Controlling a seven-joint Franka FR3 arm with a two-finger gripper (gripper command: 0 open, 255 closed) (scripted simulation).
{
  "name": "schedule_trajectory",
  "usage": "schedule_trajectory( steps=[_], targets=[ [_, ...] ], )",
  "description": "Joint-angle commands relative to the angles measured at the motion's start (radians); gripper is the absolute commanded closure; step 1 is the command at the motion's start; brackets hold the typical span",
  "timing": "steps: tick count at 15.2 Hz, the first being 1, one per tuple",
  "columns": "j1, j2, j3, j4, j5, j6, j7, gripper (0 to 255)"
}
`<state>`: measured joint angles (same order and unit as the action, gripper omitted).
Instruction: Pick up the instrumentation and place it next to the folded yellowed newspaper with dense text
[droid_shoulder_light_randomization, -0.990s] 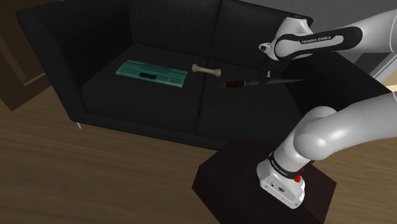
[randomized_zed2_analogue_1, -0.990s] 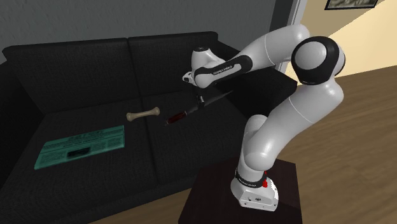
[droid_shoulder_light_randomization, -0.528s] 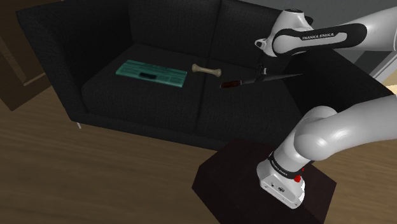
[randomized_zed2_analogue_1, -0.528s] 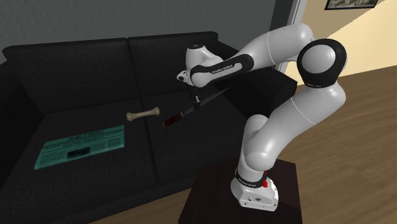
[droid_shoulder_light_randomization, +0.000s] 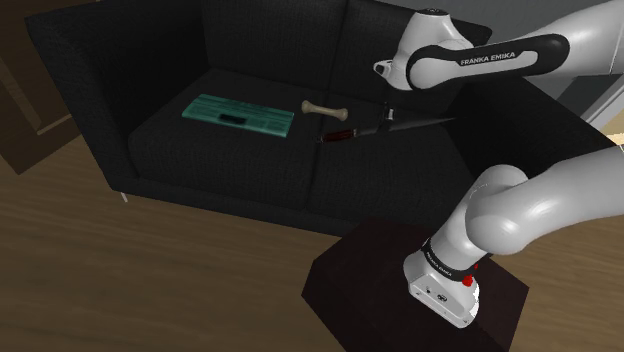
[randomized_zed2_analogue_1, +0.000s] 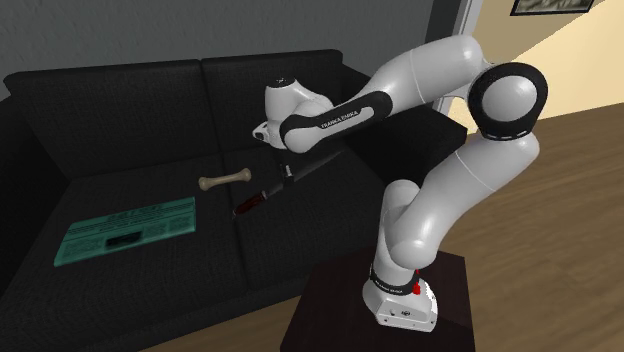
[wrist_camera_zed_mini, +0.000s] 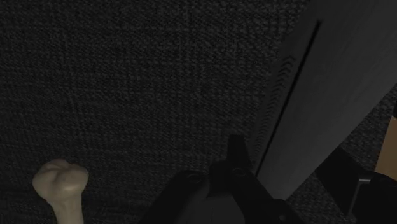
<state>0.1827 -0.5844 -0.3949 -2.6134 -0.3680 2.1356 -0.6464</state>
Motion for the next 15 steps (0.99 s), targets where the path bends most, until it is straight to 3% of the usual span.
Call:
schedule_trajectory(
  steps=[1, 12, 15],
  targets=[
    [0.024, 0.009, 0.036, 0.004, 0.021, -0.004, 0.045, 255],
    [0.181, 0.181, 0.238, 0.133, 0.149, -0.009, 0.305, 255],
    [0.180, 0.198, 0.234, 0.106, 0.144, 0.035, 0.311, 255]
  ],
)
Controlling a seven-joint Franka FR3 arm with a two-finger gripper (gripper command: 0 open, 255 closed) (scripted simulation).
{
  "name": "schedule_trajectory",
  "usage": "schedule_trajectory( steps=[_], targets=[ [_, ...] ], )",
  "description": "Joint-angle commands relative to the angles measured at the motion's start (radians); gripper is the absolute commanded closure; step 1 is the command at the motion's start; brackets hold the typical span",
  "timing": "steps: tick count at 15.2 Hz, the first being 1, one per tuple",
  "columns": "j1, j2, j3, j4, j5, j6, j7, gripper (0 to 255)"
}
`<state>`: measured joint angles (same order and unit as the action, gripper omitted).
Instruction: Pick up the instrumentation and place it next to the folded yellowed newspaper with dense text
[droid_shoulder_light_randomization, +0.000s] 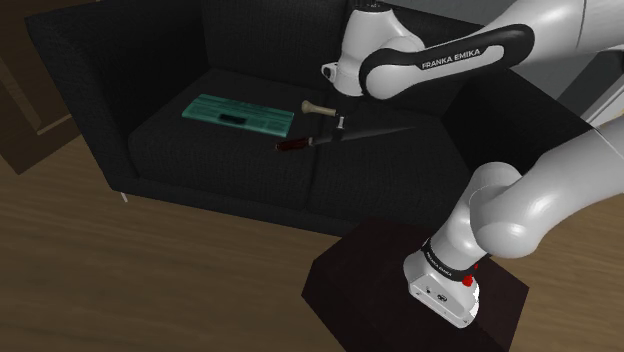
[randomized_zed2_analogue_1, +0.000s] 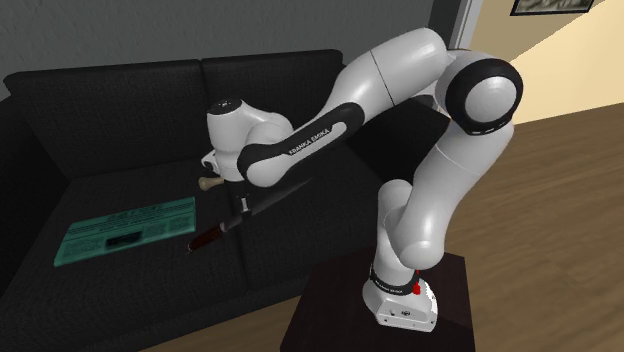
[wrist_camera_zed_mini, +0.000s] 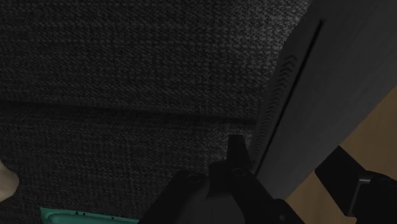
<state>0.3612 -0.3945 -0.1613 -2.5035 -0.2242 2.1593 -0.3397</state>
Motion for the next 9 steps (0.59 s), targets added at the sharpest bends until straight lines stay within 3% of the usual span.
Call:
schedule_trajectory(
  steps=[1, 9],
  targets=[
    [0.001, 0.014, 0.000, -0.012, -0.001, 0.026, 0.006, 255],
    [-0.004, 0.076, -0.008, -0.074, -0.014, 0.149, 0.022, 255]
  ],
)
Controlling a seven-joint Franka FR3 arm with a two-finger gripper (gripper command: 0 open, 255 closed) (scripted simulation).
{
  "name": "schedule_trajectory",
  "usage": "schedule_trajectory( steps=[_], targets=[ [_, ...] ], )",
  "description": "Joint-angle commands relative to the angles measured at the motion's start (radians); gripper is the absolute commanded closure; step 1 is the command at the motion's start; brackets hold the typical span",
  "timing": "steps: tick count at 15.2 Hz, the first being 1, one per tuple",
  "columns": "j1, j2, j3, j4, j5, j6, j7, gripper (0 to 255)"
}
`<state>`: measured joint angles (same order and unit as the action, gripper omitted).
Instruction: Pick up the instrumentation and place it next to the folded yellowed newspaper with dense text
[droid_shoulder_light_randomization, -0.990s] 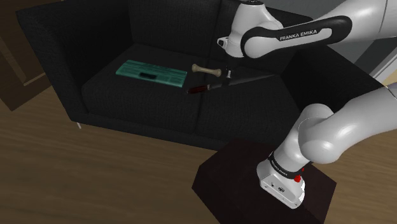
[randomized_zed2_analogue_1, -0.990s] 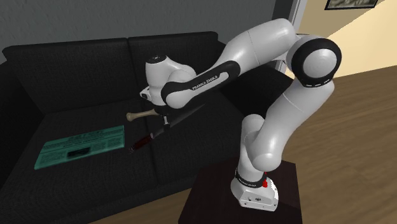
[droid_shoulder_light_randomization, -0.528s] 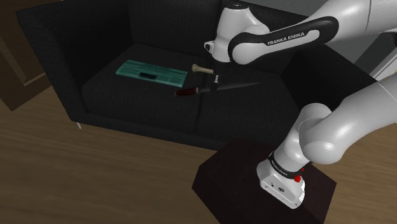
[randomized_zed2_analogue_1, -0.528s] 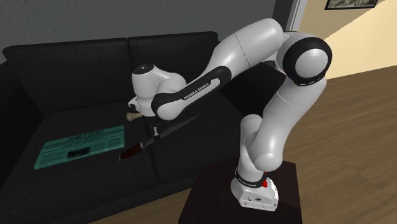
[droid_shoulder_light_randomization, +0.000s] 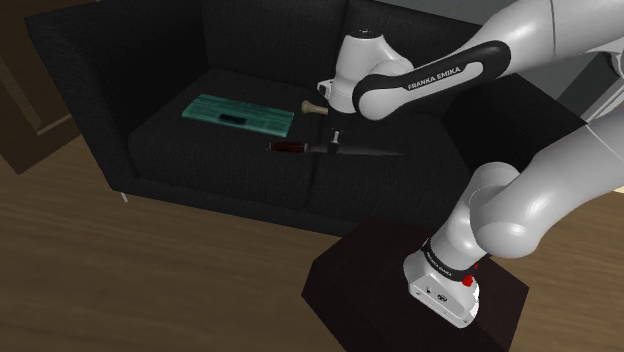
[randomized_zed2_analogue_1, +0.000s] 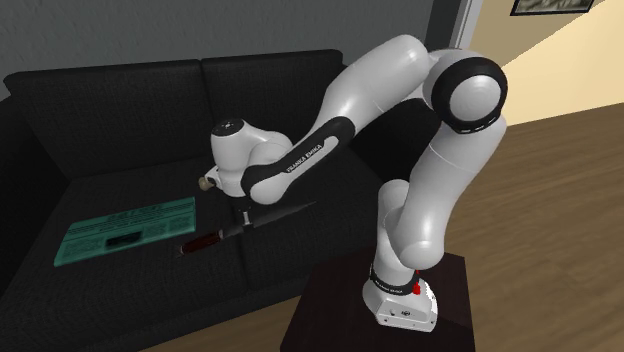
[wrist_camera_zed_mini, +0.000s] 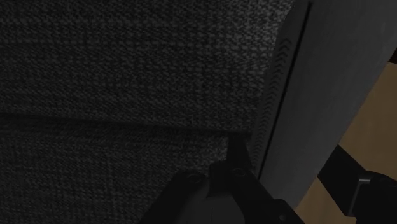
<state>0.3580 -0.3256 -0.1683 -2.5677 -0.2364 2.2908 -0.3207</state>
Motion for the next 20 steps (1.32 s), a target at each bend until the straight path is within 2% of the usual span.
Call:
schedule_trajectory(
  steps=[1, 5, 13, 14, 19, 20],
  targets=[
    [-0.001, 0.016, -0.002, -0.016, -0.004, 0.033, 0.005, 255],
    [-0.004, 0.056, -0.005, -0.041, -0.011, 0.097, 0.014, 255],
    [-0.003, 0.056, -0.005, -0.041, -0.011, 0.097, 0.014, 255],
    [-0.003, 0.056, -0.005, -0.041, -0.011, 0.097, 0.014, 0],
    [-0.003, 0.056, -0.005, -0.041, -0.011, 0.097, 0.014, 0],
    [0.000, 0.029, -0.001, -0.029, -0.006, 0.057, 0.012, 0]
  ],
)
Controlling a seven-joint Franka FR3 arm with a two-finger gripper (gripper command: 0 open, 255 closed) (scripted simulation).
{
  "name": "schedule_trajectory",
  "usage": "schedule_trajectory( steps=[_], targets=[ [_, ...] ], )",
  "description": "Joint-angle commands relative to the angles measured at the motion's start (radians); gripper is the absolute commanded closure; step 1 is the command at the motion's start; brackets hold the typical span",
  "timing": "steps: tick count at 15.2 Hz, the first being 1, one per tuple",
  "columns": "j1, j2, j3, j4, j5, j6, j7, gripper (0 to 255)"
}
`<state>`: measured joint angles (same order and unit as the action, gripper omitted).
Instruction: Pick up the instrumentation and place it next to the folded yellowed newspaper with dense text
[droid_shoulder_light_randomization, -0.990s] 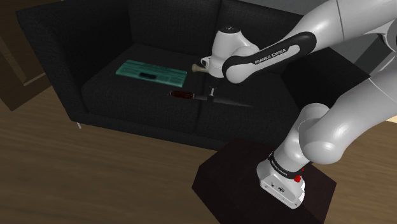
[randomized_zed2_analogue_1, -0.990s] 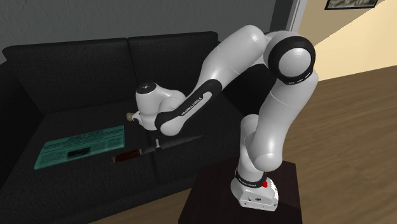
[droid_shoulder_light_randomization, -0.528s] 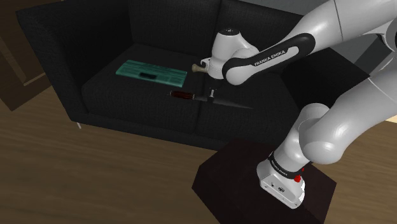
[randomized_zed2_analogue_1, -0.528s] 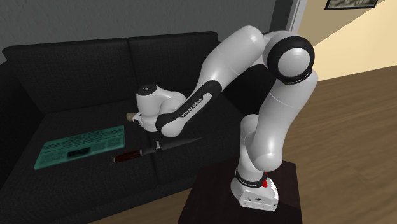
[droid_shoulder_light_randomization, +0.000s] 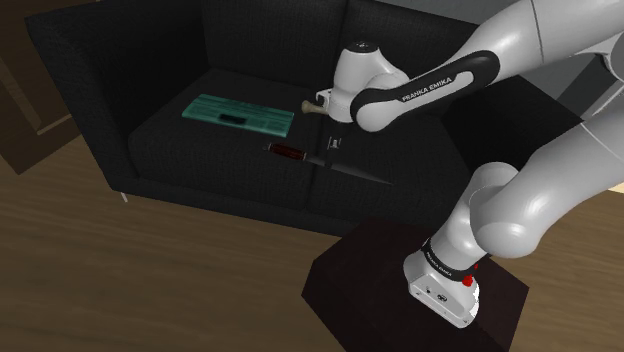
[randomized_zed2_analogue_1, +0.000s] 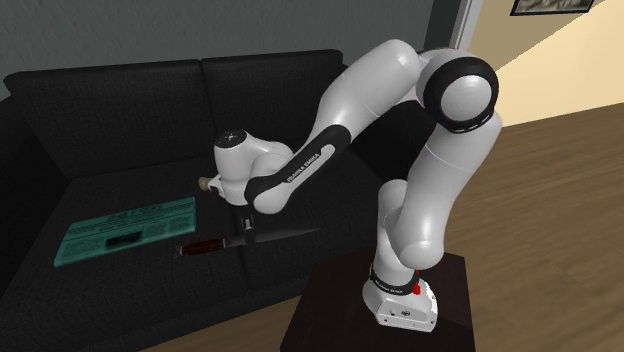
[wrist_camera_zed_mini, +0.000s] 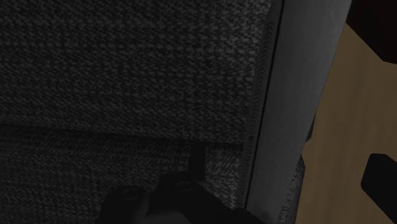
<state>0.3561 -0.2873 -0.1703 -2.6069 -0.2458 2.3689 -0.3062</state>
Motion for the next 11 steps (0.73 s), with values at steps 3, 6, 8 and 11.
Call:
schedule_trajectory(
  steps=[3, 6, 8, 11],
  targets=[
    [0.009, -0.076, 0.014, 0.053, 0.016, -0.130, -0.007, 0],
    [0.009, -0.076, 0.014, 0.053, 0.016, -0.130, -0.007, 0],
    [0.009, -0.076, 0.014, 0.053, 0.016, -0.130, -0.007, 0],
    [0.009, -0.076, 0.014, 0.053, 0.016, -0.130, -0.007, 0]
  ],
)
